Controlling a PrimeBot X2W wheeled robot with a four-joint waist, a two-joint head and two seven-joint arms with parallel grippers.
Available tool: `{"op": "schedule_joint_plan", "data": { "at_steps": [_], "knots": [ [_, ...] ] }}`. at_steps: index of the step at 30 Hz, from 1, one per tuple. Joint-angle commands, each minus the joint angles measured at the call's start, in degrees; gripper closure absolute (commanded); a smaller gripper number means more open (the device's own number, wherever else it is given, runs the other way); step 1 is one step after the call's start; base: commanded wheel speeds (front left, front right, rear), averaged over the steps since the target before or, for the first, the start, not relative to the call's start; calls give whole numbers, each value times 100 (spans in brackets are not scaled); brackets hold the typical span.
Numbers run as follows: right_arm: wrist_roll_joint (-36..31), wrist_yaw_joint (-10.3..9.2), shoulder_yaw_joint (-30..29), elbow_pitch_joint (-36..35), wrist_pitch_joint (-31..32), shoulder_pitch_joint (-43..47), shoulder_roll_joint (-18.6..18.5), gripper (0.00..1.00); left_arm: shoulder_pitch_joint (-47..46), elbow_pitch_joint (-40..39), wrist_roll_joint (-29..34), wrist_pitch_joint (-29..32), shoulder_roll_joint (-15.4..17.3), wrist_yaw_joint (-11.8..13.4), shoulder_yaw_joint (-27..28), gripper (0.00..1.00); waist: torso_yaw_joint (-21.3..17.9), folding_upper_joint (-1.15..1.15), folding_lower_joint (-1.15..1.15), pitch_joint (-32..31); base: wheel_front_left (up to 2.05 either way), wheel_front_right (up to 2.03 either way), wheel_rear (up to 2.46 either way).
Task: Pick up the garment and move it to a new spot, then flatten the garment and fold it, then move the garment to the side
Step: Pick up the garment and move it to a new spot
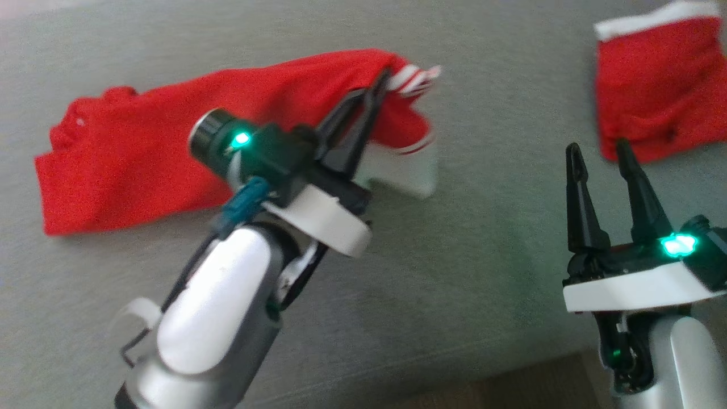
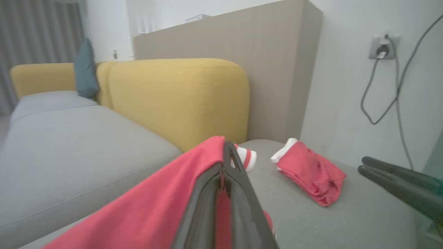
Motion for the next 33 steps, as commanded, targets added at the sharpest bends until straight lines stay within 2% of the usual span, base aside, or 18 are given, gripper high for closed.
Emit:
{"op": "schedule_joint_plan", "data": {
  "at_steps": [1, 6, 12, 13, 14, 15, 19, 24, 33],
  "knots": [
    [60, 21, 129, -145, -85, -139, -12, 0, -284, -150, 45, 12, 2, -30, 103, 100, -572, 0, 0, 344, 0, 0, 0],
    [273, 21, 194, 50, -336, -180, -11, 0, -577, 360, 17, 104, -100, -125, -198, 100, -959, 0, 0, 650, 0, 0, 0],
    [402, 21, 292, 278, -571, -285, -11, 0, -763, 1263, -85, 107, -134, -118, -231, 100, -1070, 0, 0, 846, 0, 0, 0],
    [414, 21, 304, 309, -594, -303, -11, 0, -790, 1352, -112, 51, -140, -105, -214, 85, -1063, 0, 0, 864, 0, 0, 0],
    [417, 21, 300, 340, -614, -317, -11, 0, -822, 1425, -110, -9, -145, -95, -221, 38, -1038, 0, 0, 868, 0, 0, 0],
    [411, 21, 291, 369, -626, -328, -11, 0, -850, 1478, -105, -77, -150, -99, -245, 0, -1002, 0, 0, 859, 0, 0, 0],
    [306, 21, 258, 426, -600, -348, -11, 0, -873, 1497, -71, -495, -165, -56, -305, 0, -778, 0, 0, 740, 0, 0, 0],
    [90, 21, 99, 357, -438, -293, -11, 0, -699, 1285, -6, -964, -96, 105, -258, 0, -296, 0, 0, 483, 0, 0, 0],
    [-242, 21, -39, 102, -15, -187, -11, 0, 130, 798, -266, -1260, 381, 696, 613, 0, 471, 0, 0, 78, 0, 0, 0]
  ]
}}
